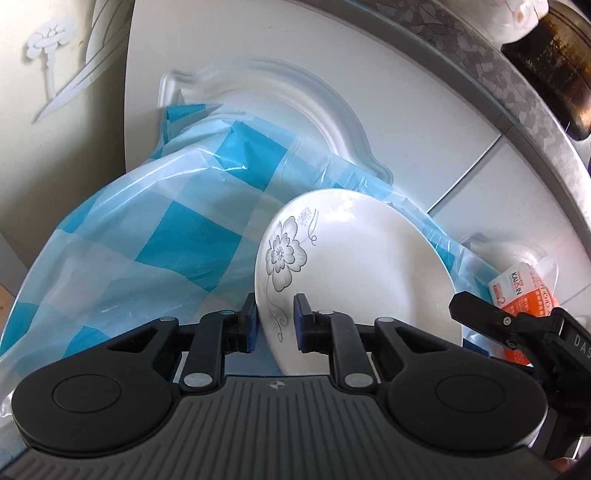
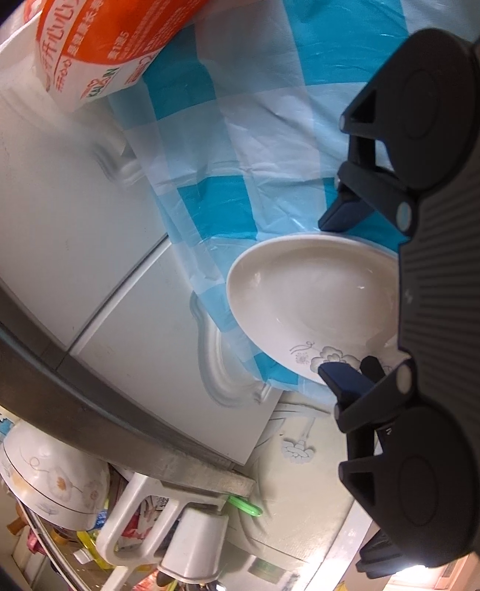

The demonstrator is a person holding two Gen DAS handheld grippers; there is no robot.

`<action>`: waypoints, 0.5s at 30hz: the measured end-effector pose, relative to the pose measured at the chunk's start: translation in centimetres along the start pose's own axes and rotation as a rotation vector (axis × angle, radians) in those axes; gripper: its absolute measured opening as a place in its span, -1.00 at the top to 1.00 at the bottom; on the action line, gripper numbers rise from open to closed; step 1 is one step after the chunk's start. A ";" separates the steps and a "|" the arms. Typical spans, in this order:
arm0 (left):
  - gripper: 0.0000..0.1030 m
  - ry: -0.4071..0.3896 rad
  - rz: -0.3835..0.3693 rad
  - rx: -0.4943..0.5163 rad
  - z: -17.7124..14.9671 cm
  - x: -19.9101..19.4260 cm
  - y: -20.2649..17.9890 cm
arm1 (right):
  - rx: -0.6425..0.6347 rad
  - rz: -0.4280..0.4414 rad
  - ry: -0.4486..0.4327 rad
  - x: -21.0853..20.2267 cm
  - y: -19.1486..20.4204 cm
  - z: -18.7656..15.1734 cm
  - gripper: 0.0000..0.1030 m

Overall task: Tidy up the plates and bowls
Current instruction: 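Lift the small white flower plate with the left gripper toward the plate stack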

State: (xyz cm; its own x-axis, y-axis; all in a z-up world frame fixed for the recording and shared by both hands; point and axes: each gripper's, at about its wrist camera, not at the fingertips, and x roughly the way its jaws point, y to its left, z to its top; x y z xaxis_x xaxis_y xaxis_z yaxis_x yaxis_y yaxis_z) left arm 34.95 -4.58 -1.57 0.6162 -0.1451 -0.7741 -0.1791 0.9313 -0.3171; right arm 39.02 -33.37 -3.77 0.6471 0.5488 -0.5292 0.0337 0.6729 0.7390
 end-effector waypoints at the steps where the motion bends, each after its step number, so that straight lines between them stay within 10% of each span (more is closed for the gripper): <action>1: 0.70 -0.002 0.005 0.006 -0.1 0.0 -0.1 | -0.005 -0.006 0.001 0.0 0.1 0.0 -0.51; 15: 0.71 -0.072 -0.013 0.015 0.8 -2.8 -0.9 | -0.131 -0.029 -0.055 -1.6 3.2 0.4 -0.52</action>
State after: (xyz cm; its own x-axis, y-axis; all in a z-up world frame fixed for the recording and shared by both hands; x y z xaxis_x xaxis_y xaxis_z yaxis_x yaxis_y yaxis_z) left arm 33.95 -4.76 1.31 0.6718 -0.1332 -0.7286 -0.1600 0.9344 -0.3183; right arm 38.35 -32.31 -0.42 0.6883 0.5029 -0.5229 -0.0444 0.7486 0.6615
